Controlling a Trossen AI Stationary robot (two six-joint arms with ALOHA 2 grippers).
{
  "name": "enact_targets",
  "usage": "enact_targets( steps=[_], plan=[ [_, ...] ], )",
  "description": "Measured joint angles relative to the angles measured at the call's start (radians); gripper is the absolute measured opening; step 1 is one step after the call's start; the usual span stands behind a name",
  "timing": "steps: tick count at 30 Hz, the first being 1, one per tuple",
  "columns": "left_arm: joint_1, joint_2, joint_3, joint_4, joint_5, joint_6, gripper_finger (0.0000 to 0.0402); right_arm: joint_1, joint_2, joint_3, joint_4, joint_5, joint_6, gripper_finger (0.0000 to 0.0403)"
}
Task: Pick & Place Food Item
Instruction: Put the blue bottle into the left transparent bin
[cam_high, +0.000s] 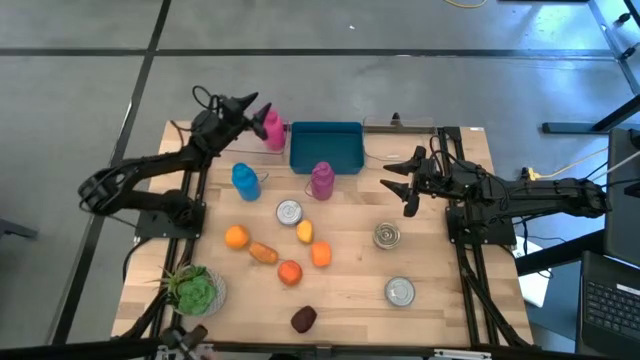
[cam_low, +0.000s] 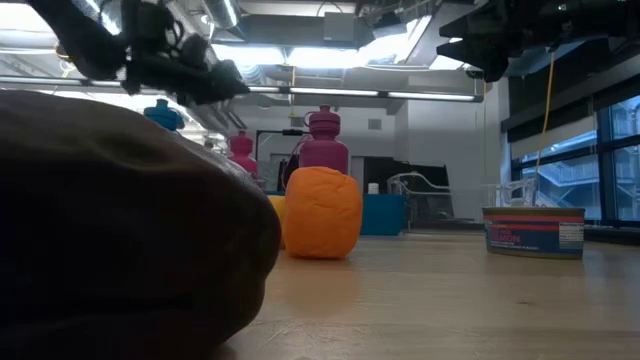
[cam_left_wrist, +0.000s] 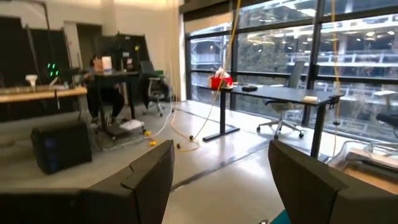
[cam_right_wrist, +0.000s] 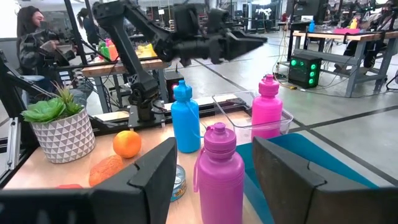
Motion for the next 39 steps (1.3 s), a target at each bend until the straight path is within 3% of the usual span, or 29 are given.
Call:
enact_targets(
  steps=[11, 21, 29, 39],
  plan=[
    [-0.136, -0.384, 0.0, -0.401, 0.101, 0.024, 0.0251, 0.0, 0.0, 0.0, 0.028, -0.014, 0.005, 0.0207],
    [-0.225, -0.67, 0.0, -0.839, 0.094, -0.04, 0.0251, 0.0, 0.029, 0.0, 0.107, -0.198, 0.072, 0.0207],
    [-0.294, -0.773, 0.0, -0.998, 0.086, -0.081, 0.0251, 0.0, 0.165, 0.0, 0.252, -0.24, 0.101, 0.0207],
    [-0.365, -0.773, 0.0, -1.162, -0.113, -0.115, 0.0251, 0.055, 0.299, 0.0, 0.383, -0.239, 0.112, 0.0207]
  ],
)
